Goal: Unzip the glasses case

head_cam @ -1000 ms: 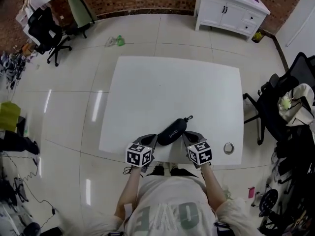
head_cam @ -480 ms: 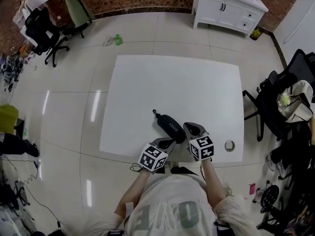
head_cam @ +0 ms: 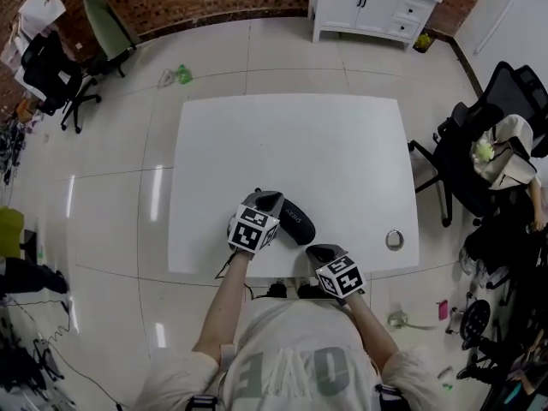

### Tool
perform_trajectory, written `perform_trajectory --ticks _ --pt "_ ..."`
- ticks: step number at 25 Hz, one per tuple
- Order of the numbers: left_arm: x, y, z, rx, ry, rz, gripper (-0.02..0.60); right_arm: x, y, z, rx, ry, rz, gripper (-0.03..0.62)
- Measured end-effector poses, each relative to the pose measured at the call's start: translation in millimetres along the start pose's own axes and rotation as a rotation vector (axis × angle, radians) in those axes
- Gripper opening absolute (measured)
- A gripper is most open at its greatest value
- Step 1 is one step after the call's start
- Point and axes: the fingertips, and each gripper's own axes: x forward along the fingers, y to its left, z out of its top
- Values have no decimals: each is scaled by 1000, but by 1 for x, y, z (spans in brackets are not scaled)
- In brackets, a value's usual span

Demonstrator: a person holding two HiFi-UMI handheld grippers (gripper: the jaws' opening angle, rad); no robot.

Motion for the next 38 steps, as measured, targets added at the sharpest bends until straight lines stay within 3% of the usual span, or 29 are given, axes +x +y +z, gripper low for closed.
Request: perform_trajectory --ticks 4,8,12,15,16,18,24,26,28,32,35,38 --pt "-3 -4 -14 -48 23 16 2 0 -27 6 -3 -20 -80 0" --pt "-11 -3 -19 -41 38 65 2 -6 -64 22 10 -87 -224 0" --pt "-4 6 -16 -65 34 119 2 -18 -66 43 -38 -153 -315 0" --pt "-1 10 -13 -84 51 125 2 -17 -53 34 -94 -82 -312 11" --pt "0 10 -12 -94 49 123 2 -14 -49 32 -127 -55 -308 74" --pt "0 10 -11 -118 41 120 2 -5 -46 29 -182 -13 -312 109" --pt "3 9 -12 -143 37 112 2 12 -61 32 -156 73 -388 104" --pt "4 10 -11 -148 30 113 2 15 -58 33 -158 79 -385 2" --pt "6 10 -11 -149 29 107 2 14 -59 32 -166 65 -381 0" --pt "-7 -3 0 -78 28 90 2 14 -49 32 -141 51 -342 0" --pt "-6 -51 20 -15 -1 -11 2 14 -41 31 -169 58 -314 0" --pt "17 -82 8 67 54 -60 2 16 -32 27 -179 60 -287 0"
